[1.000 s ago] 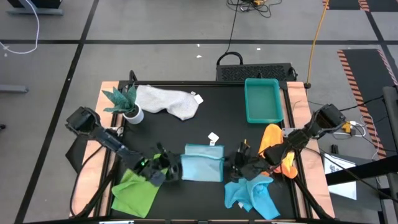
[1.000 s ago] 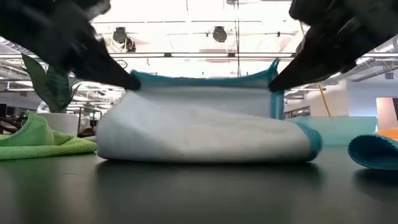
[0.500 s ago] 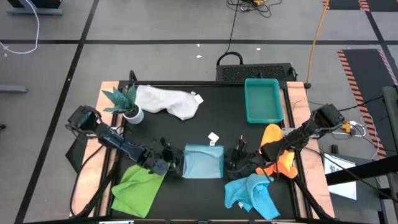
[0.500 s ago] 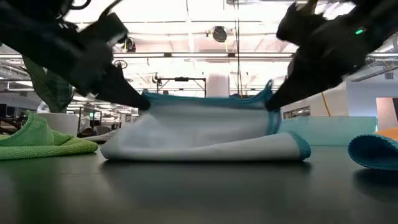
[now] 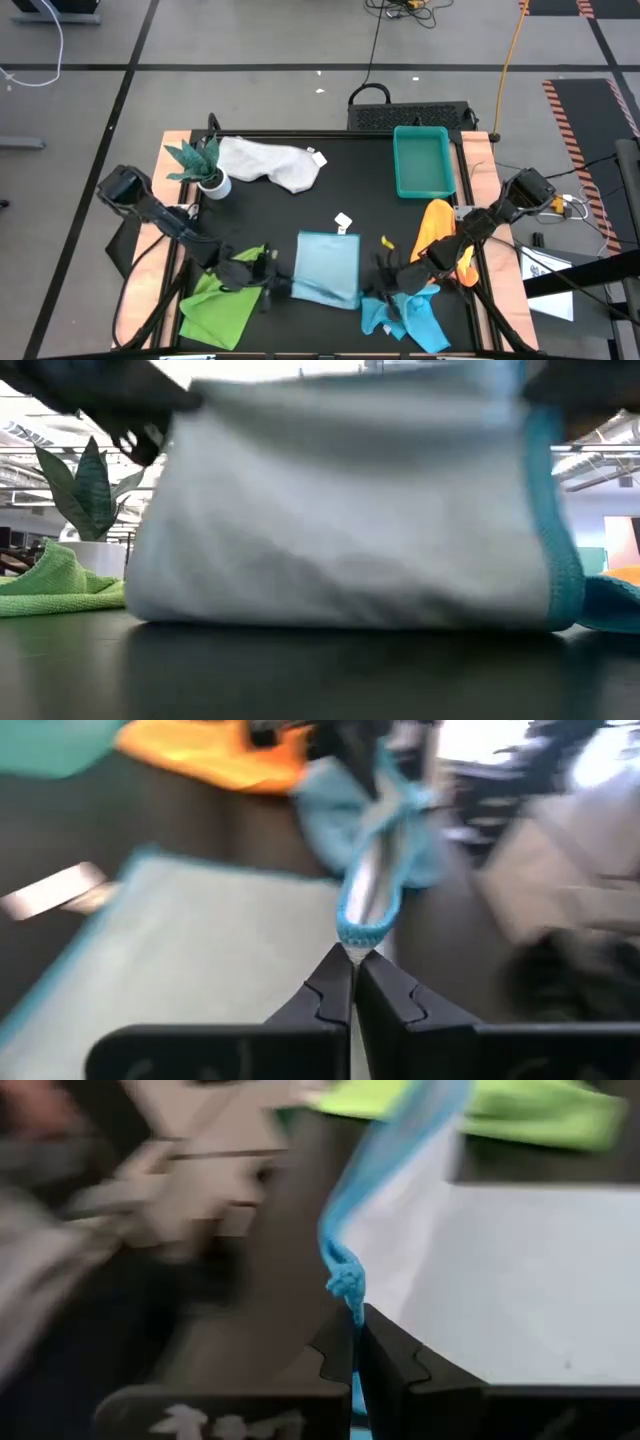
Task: Fold microfiber towels
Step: Fold the light blue microfiber cloth
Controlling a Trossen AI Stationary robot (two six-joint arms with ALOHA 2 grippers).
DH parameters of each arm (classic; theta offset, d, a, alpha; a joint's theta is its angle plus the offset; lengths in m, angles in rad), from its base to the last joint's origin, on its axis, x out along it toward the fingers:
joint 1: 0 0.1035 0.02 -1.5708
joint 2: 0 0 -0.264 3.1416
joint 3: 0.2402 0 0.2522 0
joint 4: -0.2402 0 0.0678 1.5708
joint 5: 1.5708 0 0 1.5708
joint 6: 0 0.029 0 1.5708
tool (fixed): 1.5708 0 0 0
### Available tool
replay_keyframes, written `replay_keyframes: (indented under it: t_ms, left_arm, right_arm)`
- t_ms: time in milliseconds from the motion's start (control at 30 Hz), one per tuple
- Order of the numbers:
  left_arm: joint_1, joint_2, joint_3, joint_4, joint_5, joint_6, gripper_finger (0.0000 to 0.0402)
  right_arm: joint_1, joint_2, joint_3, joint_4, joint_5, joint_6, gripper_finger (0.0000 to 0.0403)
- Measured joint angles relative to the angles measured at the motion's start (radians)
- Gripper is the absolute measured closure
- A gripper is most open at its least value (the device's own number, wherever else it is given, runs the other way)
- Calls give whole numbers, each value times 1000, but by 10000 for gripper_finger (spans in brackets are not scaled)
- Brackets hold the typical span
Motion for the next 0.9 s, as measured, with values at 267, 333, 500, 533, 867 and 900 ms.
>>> replay_keyframes:
  t_ms: [267,333,500,533,867,900]
  left_arm:
    - [93,88,-2,-177,-196,-146,385]
    - [119,118,0,-166,-214,-147,392]
    - [180,186,-1,-142,-223,-160,388]
    - [191,197,-1,-138,-223,-164,384]
    - [192,168,-1,-118,-190,-122,395]
    - [190,160,0,-118,-189,-121,392]
  right_arm:
    - [-96,1,-1,-270,237,190,403]
    - [-120,0,-2,-295,260,194,403]
    - [-180,0,-14,-304,257,187,403]
    - [-192,0,-24,-297,257,187,403]
    - [-243,0,-175,-24,157,164,403]
    - [-243,0,-180,-15,151,160,403]
